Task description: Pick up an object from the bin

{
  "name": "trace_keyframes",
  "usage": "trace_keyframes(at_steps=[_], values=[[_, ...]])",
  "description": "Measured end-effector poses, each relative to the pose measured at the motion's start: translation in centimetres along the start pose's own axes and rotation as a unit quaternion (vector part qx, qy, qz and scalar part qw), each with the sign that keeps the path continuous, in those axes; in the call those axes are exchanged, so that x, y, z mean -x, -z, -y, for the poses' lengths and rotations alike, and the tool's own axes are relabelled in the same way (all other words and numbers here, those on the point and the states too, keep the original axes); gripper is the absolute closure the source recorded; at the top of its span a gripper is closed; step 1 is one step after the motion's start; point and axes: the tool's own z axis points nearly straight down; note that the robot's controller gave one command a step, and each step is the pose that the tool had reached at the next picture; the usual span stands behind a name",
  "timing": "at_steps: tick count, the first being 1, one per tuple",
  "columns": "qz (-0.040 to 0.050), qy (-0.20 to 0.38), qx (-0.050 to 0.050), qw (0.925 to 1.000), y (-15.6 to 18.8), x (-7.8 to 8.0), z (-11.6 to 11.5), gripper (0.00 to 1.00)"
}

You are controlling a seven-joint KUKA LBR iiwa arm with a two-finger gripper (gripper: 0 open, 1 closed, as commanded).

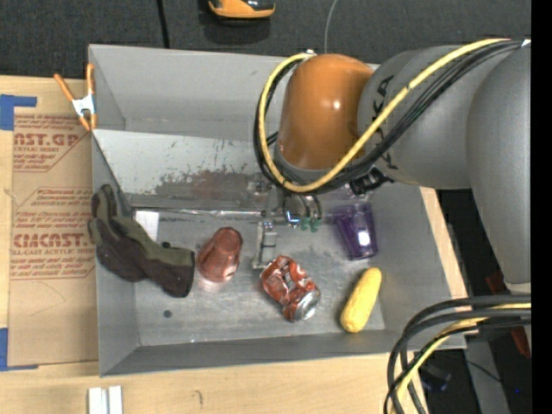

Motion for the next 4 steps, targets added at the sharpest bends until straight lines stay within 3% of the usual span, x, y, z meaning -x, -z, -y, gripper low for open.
trace_keyframes(at_steps=[1,2,3,4], values=[[0.0034,-0.001,0.000,1.0000,0.5,0.1,0.0,0.00],[0.0070,-0.030,0.001,0.9995,-3.8,-0.1,-1.8,0.00],[0.0020,-0.025,-0.001,0.9997,-6.5,-0.4,-5.7,0.00],[0.0039,-0.014,0.000,0.9999,-10.0,-2.7,-5.2,1.00]])
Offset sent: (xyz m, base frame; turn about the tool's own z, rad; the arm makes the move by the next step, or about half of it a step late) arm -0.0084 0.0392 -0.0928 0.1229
